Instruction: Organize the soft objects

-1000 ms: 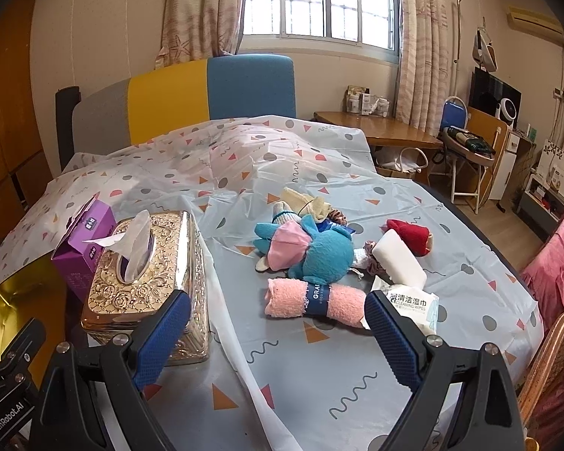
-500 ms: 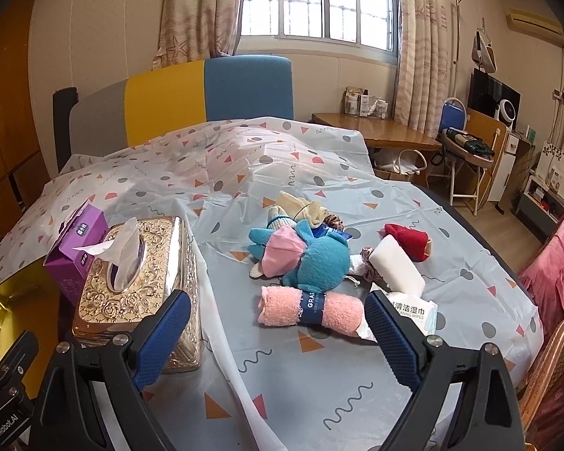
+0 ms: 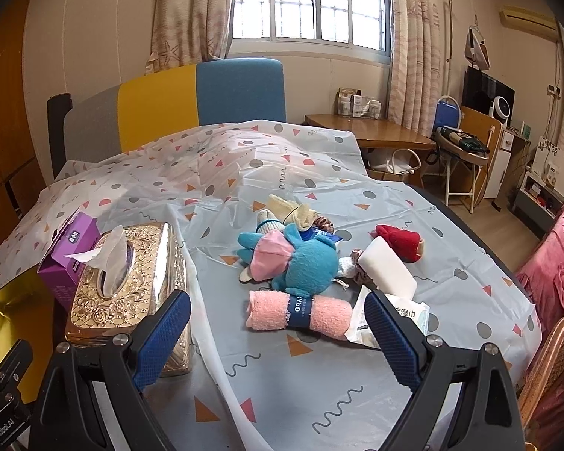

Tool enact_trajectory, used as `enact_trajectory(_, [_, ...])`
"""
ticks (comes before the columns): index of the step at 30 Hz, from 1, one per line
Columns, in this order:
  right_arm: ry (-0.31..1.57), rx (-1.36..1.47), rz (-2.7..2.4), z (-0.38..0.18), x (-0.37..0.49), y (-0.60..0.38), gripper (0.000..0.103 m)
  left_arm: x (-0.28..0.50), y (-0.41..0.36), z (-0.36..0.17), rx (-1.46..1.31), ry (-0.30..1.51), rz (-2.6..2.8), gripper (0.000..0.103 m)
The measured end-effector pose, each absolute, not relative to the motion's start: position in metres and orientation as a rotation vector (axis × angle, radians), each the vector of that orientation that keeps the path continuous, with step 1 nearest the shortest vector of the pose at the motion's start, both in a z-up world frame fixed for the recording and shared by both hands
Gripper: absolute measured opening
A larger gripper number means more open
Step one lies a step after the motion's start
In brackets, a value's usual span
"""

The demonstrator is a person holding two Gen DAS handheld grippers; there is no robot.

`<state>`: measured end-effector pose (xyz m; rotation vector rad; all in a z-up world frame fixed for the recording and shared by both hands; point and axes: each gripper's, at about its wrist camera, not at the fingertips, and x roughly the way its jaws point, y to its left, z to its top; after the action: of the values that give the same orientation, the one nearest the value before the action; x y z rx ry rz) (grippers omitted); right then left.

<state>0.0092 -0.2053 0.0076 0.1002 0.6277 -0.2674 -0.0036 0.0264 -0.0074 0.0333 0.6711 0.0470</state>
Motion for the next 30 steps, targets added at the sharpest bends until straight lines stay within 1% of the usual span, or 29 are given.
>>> enact_trajectory(17, [0.613,0.119,-0.293,0.010,0.006,-0.219,0.095,-0.006,0.018,-0.008,0.048,0.667,0.031,0.103])
enact_trajectory(30, [0.612,0.179,-0.336,0.009,0.002,-0.252,0.095,-0.007,0.003,-0.007,0.061,0.672,-0.059,0.103])
